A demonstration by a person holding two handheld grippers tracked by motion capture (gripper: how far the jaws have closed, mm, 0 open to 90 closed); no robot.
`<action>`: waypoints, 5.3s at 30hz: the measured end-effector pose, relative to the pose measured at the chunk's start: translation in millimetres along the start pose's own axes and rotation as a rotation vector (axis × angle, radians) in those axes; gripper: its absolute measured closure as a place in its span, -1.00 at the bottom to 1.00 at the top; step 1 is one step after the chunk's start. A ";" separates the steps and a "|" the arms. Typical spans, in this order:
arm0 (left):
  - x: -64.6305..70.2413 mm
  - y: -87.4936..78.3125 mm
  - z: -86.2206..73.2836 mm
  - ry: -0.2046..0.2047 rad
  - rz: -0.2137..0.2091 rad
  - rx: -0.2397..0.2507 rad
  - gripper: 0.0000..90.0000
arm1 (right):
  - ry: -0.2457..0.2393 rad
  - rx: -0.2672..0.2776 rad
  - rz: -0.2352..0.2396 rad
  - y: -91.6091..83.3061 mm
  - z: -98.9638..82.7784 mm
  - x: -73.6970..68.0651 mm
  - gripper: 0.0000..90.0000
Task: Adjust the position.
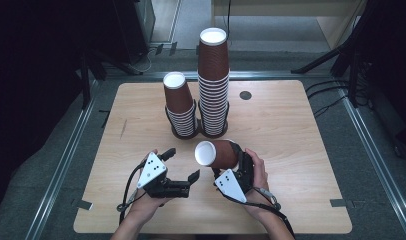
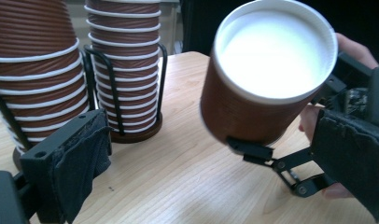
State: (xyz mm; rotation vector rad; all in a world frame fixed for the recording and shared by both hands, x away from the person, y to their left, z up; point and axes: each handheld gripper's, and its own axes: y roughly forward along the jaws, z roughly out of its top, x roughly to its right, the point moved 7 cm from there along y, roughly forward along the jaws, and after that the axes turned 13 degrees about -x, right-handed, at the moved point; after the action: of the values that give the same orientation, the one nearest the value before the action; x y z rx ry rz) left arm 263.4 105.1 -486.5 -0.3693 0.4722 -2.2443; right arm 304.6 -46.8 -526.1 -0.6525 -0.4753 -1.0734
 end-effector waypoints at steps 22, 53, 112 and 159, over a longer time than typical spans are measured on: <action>9.5 3.7 -2.1 0.013 -0.040 -0.023 -0.90 | -0.127 0.077 0.068 -3.2 13.9 -35.1 -0.74; 9.7 3.7 -5.2 0.016 -0.099 -0.041 -0.59 | -0.214 0.118 0.047 -7.5 19.2 -44.1 -0.74; 8.3 -1.0 -3.2 -0.005 -0.151 -0.031 -0.52 | -0.203 0.089 0.131 -8.6 11.1 -41.2 -0.97; -16.3 -7.1 1.1 -0.059 -0.008 0.179 -0.52 | 0.782 -0.060 0.247 -19.9 9.7 9.6 -1.00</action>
State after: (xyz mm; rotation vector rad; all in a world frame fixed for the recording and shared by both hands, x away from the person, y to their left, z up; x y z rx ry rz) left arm 269.7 121.6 -484.1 -0.3440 0.2371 -2.2560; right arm 290.0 -52.6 -507.8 -0.2891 0.3089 -1.0167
